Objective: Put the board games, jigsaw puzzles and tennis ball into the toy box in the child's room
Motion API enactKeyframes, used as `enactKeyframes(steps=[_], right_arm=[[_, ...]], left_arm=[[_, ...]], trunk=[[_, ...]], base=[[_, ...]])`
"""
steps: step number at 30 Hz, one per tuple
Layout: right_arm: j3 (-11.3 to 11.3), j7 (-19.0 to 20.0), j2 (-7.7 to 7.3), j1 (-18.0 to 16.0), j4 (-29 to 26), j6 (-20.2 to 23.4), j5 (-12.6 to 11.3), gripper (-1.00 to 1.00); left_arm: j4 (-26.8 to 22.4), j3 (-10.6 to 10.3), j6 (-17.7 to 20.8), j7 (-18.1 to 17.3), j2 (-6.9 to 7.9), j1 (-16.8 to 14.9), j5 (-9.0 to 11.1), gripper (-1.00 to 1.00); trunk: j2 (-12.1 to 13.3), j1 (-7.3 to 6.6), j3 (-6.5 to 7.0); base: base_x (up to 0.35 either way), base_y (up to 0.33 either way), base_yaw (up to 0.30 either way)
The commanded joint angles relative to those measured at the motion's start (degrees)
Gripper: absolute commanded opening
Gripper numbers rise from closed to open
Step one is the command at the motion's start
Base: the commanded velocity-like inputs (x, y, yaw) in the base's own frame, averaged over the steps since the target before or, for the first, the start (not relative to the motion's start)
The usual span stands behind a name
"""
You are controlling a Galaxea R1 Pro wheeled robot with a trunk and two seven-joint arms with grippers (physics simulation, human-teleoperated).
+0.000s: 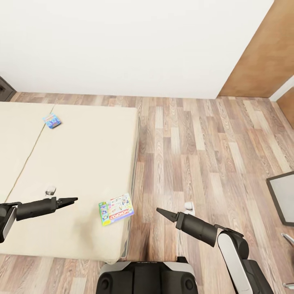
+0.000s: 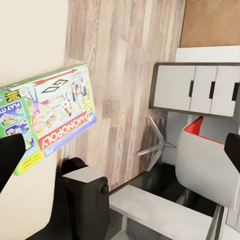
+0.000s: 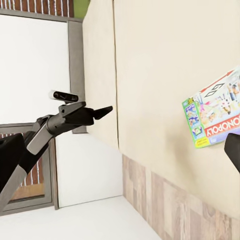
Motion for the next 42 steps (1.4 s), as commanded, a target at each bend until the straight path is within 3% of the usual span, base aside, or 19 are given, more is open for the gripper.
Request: enactKeyframes(steps=[1, 42], right_arm=[[-0.1, 0.2, 0.04, 0.0, 0.0, 0.3, 0.1, 1.00], [0.0, -0.1, 0.10, 0.0, 0.0, 0.1, 0.1, 1.00]], left_arm=[[0.0, 0.0, 0.6, -0.2, -0.02, 0.0, 0.0, 1.00], [0.0, -0.1, 0.7, 0.0, -0.10, 0.0, -0.3, 1.00]], trunk=[[-0.1, 0.03, 0.03], [-0.1, 0.03, 3.91]], base=[[0.000, 0.000, 0.000], [0.000, 0.000, 0.000]])
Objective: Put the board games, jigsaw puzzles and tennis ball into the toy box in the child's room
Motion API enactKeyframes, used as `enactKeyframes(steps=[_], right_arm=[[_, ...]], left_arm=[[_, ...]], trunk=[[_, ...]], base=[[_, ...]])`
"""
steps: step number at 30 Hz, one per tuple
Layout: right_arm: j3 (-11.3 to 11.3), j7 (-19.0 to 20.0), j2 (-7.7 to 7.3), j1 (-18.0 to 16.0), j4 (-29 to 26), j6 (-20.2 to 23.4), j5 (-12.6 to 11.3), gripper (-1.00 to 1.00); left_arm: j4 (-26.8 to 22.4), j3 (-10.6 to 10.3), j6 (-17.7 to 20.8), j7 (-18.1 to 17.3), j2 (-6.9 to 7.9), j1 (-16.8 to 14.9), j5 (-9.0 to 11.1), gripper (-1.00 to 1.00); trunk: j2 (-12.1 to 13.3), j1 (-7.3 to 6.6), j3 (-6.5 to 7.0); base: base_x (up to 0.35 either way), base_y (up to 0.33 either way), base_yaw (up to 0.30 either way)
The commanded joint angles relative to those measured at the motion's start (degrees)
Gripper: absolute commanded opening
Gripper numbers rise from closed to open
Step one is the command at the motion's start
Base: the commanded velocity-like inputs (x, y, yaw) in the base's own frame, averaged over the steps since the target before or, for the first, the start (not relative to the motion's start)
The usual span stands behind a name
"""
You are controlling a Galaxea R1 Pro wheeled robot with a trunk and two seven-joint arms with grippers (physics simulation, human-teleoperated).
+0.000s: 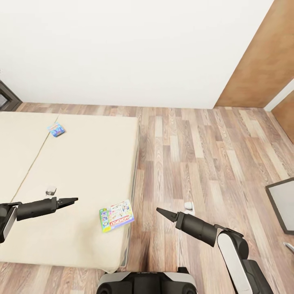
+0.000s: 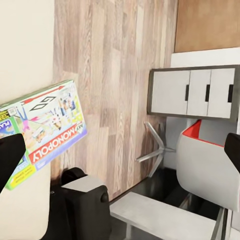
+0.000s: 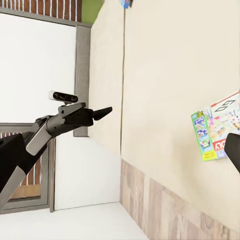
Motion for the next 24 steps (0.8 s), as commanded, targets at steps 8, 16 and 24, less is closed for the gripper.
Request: enactKeyframes(steps=[8, 16, 24], right_arm=[[-0.1, 0.2, 0.08, 0.0, 0.0, 0.3, 0.1, 1.00], [-0.1, 0.2, 0.09, 0.0, 0.0, 0.3, 0.1, 1.00], [-0.1, 0.2, 0.11, 0.0, 0.0, 0.3, 0.1, 1.00]], left_arm=[[0.0, 0.0, 0.6, -0.3, 0.01, 0.0, -0.1, 1.00], [0.0, 0.1, 0.6, -0.3, 0.01, 0.0, -0.1, 1.00], [0.0, 0.1, 0.6, -0.3, 0.01, 0.0, -0.1, 1.00]], trunk=[[-0.1, 0.03, 0.69], [-0.1, 0.03, 1.45], [-0.1, 0.03, 2.20]], base=[[0.000, 0.000, 0.000], [0.000, 0.000, 0.000], [0.000, 0.000, 0.000]])
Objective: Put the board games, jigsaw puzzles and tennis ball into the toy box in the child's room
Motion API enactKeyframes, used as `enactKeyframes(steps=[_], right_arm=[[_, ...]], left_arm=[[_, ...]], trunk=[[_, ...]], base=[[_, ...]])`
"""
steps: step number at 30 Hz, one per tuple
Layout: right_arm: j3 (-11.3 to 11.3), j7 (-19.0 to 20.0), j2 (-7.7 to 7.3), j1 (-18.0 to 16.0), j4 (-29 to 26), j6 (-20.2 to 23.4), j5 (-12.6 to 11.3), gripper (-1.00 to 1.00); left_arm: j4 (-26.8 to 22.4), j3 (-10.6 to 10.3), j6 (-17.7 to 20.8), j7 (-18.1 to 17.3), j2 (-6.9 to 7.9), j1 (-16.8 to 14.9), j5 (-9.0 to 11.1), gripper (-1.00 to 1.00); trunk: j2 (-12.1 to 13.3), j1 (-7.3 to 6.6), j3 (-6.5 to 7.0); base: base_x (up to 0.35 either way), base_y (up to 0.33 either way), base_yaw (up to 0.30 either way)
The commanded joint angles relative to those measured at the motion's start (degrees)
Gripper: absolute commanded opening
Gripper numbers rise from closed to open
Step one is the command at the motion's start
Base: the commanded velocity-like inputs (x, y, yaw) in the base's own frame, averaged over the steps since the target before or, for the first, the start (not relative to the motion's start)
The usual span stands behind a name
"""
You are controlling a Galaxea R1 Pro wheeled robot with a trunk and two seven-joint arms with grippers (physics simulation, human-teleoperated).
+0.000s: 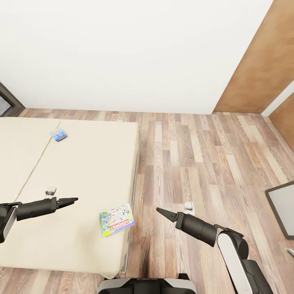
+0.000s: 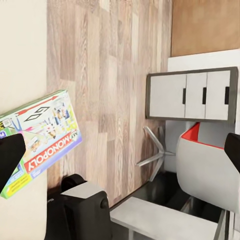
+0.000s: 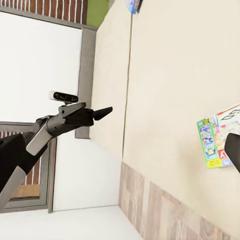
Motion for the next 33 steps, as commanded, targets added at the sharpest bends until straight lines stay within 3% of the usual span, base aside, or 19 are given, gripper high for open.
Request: enactKeyframes(steps=[1, 33], right_arm=[[-0.1, 0.2, 0.03, 0.0, 0.0, 0.3, 0.1, 1.00], [0.2, 0.2, 0.13, 0.0, 0.0, 0.3, 0.1, 1.00]], left_arm=[[0.0, 0.0, 0.6, -0.2, 0.00, 0.0, -0.1, 1.00], [0.0, 0.1, 0.6, -0.3, 0.00, 0.0, -0.1, 1.00]], trunk=[[-0.1, 0.03, 0.03], [-0.1, 0.03, 3.05]], base=[[0.000, 0.000, 0.000], [0.000, 0.000, 0.000]])
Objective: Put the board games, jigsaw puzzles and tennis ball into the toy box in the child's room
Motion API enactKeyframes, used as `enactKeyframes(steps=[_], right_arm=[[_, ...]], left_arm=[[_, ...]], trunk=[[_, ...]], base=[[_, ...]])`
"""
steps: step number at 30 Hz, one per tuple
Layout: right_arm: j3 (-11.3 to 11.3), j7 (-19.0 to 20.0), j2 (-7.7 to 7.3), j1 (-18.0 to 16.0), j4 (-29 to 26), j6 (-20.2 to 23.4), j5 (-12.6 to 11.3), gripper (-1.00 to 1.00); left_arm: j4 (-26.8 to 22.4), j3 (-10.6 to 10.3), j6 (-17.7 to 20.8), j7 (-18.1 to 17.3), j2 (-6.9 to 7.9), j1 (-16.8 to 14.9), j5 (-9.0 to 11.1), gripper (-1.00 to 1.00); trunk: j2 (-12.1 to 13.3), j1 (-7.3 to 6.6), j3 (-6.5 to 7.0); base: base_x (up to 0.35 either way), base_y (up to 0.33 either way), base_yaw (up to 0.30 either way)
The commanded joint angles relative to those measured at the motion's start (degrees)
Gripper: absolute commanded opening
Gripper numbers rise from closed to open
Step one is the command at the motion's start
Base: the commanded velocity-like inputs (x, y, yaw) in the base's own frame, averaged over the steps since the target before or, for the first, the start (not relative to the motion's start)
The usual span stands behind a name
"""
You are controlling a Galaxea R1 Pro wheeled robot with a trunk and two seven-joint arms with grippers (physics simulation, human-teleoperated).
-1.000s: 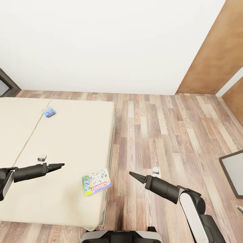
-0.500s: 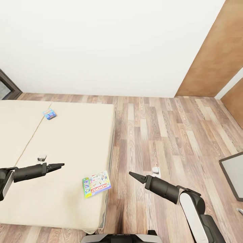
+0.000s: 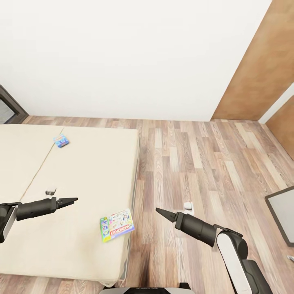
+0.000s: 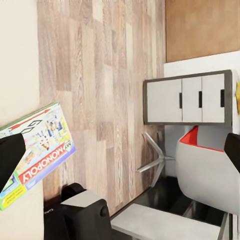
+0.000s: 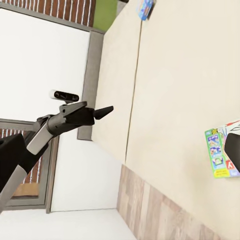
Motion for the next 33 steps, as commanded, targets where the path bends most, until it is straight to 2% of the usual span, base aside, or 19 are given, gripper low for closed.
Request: enactKeyframes(steps=[1, 33], right_arm=[[-0.1, 0.2, 0.05, 0.0, 0.0, 0.3, 0.0, 1.00], [0.1, 0.2, 0.04, 0.0, 0.0, 0.3, 0.0, 1.00]], left_arm=[[0.0, 0.0, 0.6, -0.2, 0.00, 0.0, -0.1, 1.00], [0.0, -0.1, 0.6, -0.2, 0.00, 0.0, -0.1, 1.00]], trunk=[[-0.1, 0.03, 0.02], [-0.1, 0.03, 3.04]], base=[[0.000, 0.000, 0.000], [0.000, 0.000, 0.000]])
